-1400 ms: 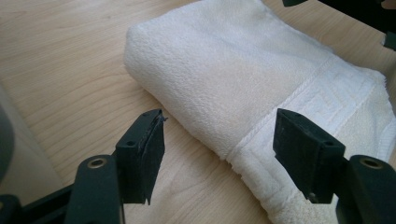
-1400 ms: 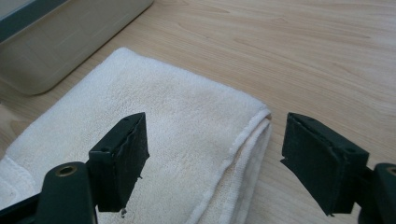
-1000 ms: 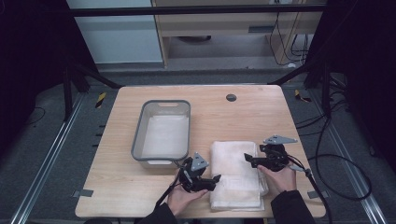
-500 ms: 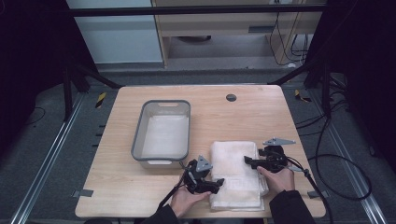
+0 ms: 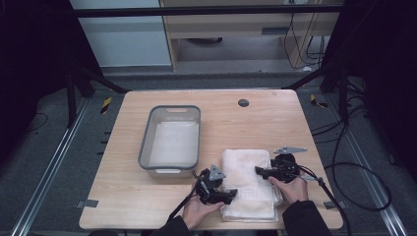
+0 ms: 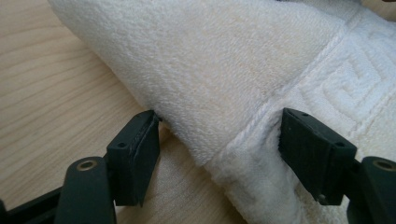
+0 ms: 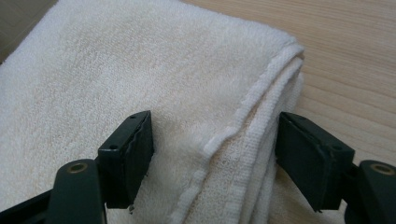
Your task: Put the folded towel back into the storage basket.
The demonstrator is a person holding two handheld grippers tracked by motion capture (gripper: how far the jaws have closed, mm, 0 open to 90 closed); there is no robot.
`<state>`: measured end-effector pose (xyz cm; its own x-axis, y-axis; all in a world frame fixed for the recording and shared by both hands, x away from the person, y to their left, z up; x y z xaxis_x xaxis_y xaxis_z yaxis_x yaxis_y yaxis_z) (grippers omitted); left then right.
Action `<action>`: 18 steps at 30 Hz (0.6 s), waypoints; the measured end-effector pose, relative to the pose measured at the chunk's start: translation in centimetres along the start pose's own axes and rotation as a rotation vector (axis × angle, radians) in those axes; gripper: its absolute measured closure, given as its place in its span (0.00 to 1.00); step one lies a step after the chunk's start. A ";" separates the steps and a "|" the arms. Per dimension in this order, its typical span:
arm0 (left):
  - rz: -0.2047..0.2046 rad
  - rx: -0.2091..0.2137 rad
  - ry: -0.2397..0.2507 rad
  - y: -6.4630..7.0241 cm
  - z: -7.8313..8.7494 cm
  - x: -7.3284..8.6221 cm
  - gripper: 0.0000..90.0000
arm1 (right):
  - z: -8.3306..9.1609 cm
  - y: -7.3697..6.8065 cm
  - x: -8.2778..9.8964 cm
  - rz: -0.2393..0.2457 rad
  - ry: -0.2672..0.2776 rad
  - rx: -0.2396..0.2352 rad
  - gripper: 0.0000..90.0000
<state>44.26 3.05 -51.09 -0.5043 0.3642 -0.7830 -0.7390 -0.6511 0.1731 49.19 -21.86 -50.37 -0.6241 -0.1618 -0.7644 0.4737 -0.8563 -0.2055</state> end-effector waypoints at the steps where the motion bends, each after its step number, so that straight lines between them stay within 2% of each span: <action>1: 0.016 0.011 -0.007 -0.2 -0.1 0.1 0.31 | -0.1 0.0 0.0 -0.001 -0.001 -0.001 0.32; 8: 0.012 0.018 0.003 -0.1 -0.2 0.2 0.33 | -0.3 -0.1 0.1 -0.027 -0.018 -0.009 0.34; 18: 0.035 0.058 -0.022 0.0 -0.2 0.0 0.47 | -0.4 0.0 0.1 -0.063 -0.039 -0.034 0.41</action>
<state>44.41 2.90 -51.19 -0.5399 0.3569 -0.7623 -0.7450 -0.6242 0.2353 49.40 -21.67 -50.74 -0.6768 -0.1279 -0.7250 0.4536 -0.8481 -0.2737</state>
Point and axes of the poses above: each handheld gripper's, and its own axes: z roughly backward along the jaws, x roughly out of its underside, y roughly to its right, the point moved 2 cm from there along -z, roughly forward along the jaws, and after that the axes turned 6 degrees about y, right-handed, at the moved point
